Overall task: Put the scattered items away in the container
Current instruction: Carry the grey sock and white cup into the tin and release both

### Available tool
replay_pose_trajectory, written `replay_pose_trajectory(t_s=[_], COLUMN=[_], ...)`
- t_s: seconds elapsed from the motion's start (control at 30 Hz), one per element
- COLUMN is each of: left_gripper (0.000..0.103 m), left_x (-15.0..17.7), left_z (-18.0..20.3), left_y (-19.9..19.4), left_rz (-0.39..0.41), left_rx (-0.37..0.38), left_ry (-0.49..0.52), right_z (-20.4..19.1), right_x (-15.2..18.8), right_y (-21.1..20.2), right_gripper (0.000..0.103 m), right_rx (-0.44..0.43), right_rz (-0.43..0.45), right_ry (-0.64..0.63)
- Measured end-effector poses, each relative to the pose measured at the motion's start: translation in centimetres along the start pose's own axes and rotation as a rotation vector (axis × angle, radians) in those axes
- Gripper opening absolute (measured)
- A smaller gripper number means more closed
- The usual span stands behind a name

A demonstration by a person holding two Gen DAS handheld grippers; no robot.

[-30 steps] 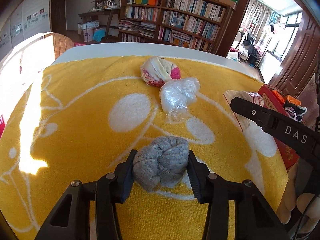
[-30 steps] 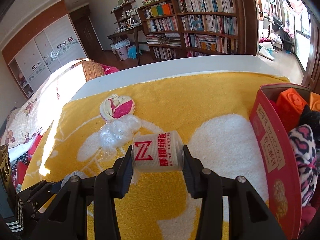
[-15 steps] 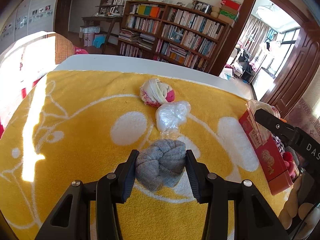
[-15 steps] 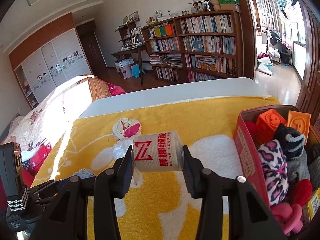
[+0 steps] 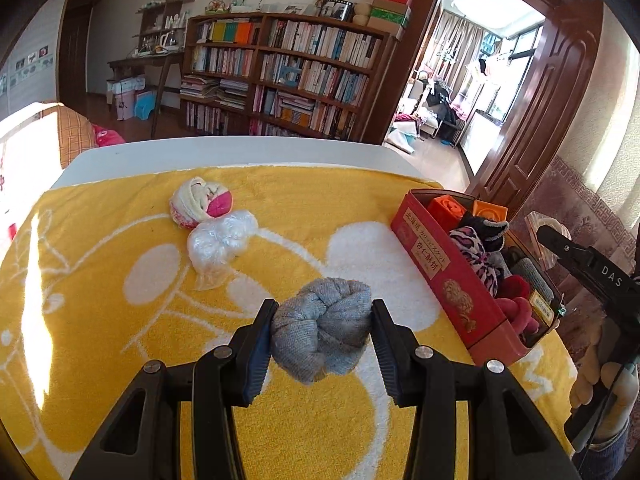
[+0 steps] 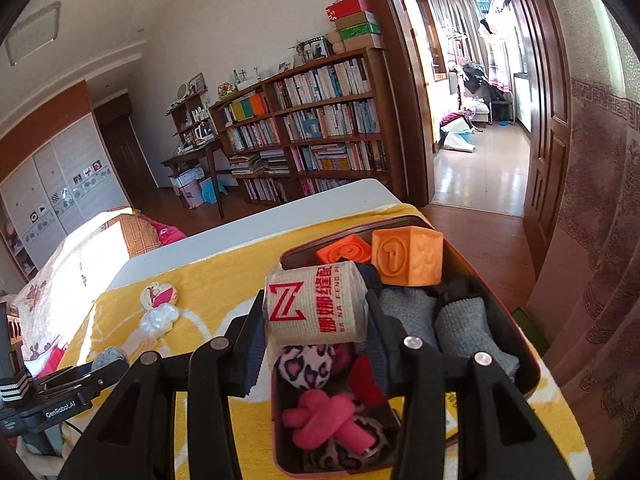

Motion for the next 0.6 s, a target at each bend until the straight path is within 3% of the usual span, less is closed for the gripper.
replay_pose_trajectory(t_s=[0.3, 0.43, 0.5, 0.6], left_gripper=[0.048, 0.048, 0.048, 0.048], left_x=[-1.9, -2.8, -3.2, -3.8], left_z=[7.4, 10.1, 11.4, 13.6], left_y=[0.5, 1.3, 1.9, 3.0], left_rz=[-0.01, -0.021, -0.029, -0.044], left_rx=[0.055, 0.086, 0.098, 0.113], left_ry=[0.123, 0.158, 0.174, 0.203], right_z=[4.5, 6.7, 7.9, 9.2], right_x=[0.1, 0.6, 0.5, 0.7], right_y=[1.6, 2.3, 1.2, -0.6], right_gripper=[0.048, 0.052, 0.059, 0.068], right_rx=[0.035, -0.059, -0.07, -0.005], right_rz=[-0.02, -0.042, 0.007, 0.097], right_ry=[0.026, 0.101, 0.137, 0.182])
Point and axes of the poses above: each gripper's, at about its wrist camera, not at the fingertips, and y roughly the way its jaws point, z to its right, x to its underside, the point moved 1 cm from there along y, roughly the way its jaws point, and after that the axes turned 15 degrees about -z, right-handed, at the moved point
